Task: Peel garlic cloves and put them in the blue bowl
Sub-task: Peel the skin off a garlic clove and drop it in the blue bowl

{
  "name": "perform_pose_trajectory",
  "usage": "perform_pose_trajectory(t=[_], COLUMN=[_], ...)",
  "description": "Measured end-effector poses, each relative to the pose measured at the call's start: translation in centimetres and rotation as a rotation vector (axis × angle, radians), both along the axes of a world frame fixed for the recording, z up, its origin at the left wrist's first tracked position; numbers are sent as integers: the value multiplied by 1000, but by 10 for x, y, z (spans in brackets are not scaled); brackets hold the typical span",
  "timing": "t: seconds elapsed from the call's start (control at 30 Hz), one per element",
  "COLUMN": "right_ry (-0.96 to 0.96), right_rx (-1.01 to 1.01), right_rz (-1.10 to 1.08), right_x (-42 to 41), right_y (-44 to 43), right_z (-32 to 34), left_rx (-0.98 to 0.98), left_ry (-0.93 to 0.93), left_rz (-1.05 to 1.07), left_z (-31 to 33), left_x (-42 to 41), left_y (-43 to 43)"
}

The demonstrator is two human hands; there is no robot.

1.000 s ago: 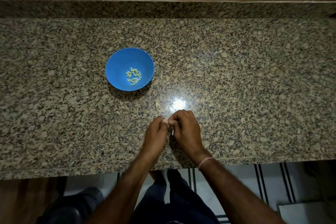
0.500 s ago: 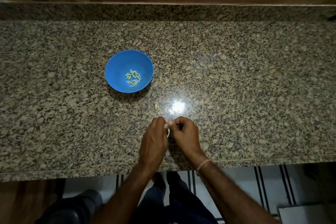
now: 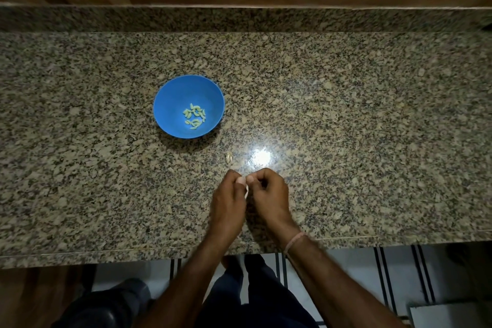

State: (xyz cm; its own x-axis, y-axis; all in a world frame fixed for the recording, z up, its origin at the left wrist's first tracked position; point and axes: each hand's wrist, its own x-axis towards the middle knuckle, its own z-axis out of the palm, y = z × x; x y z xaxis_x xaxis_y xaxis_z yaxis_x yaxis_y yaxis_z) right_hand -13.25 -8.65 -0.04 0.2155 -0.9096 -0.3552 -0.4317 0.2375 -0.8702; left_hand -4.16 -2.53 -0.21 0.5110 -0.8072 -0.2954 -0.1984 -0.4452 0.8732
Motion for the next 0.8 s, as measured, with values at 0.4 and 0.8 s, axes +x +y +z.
perform_pose_trajectory(t=[0.4,0.8], right_ry=[49,17], right_rx=[-41,-60], right_rz=[-5,52], right_x=[-7,-13], right_y=[3,1], right_z=[-8,-6], left_rx=[60,-64], left_ry=[-39,-308], left_rz=[-32,-8], left_z=[-2,8], left_x=[-3,6], left_y=[4,12])
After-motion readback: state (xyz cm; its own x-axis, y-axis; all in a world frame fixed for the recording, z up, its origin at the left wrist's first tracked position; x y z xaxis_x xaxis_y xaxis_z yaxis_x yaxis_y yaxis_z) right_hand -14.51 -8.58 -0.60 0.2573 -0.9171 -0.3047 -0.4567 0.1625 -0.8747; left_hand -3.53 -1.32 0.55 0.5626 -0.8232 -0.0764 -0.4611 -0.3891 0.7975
